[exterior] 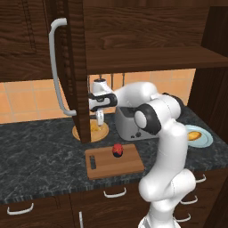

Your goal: From the different types of pastries on the counter, select a croissant and place it on the cutting board. Then retrieve a jar of jam from the cabinet and place it alongside the croissant on the cutting board.

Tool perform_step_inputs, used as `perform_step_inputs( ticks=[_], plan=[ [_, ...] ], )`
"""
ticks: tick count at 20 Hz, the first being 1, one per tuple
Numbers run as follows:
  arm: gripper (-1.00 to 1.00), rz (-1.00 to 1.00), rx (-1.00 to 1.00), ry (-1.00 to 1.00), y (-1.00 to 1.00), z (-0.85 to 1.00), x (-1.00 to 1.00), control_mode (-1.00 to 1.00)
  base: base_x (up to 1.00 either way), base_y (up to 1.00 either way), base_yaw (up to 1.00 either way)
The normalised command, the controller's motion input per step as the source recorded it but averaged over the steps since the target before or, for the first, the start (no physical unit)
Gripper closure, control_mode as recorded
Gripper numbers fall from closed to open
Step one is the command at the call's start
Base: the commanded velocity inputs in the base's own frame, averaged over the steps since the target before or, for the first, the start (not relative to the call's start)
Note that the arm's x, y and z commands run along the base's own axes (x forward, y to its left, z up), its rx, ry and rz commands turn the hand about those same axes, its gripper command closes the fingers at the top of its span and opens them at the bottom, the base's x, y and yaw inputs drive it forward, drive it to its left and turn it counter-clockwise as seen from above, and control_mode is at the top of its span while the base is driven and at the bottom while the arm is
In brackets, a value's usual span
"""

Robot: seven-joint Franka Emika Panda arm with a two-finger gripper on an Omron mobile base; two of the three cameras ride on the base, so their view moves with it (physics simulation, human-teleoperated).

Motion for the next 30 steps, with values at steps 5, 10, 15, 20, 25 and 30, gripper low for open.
perform_step_inputs(
  ticks=[5, 10, 15, 20, 25, 30],
  plan=[
    [-1.0, 0.01, -0.11, -0.01, 0.0, -0.21, 0.17, -1.0, 0.0, 0.0, 0.0],
    [-1.0, 0.0, -0.06, -0.03, 0.04, -0.11, 0.43, -1.0, 0.0, 0.0, 0.0],
    [-1.0, 0.0, 0.1, -0.06, 0.0, 0.0, 0.39, -1.0, 0.0, 0.0, 0.0],
    [-1.0, 0.0, 0.04, 0.03, 0.23, -0.01, 0.02, -1.0, 0.0, 0.0, 0.0],
    [-1.0, -0.01, 0.02, 0.08, 0.4, 0.0, 0.0, -1.0, 0.0, 0.0, 0.0],
    [-1.0, 0.02, 0.0, 0.03, -0.06, -0.18, -0.01, -1.0, 0.0, 0.0, 0.0]
  ],
)
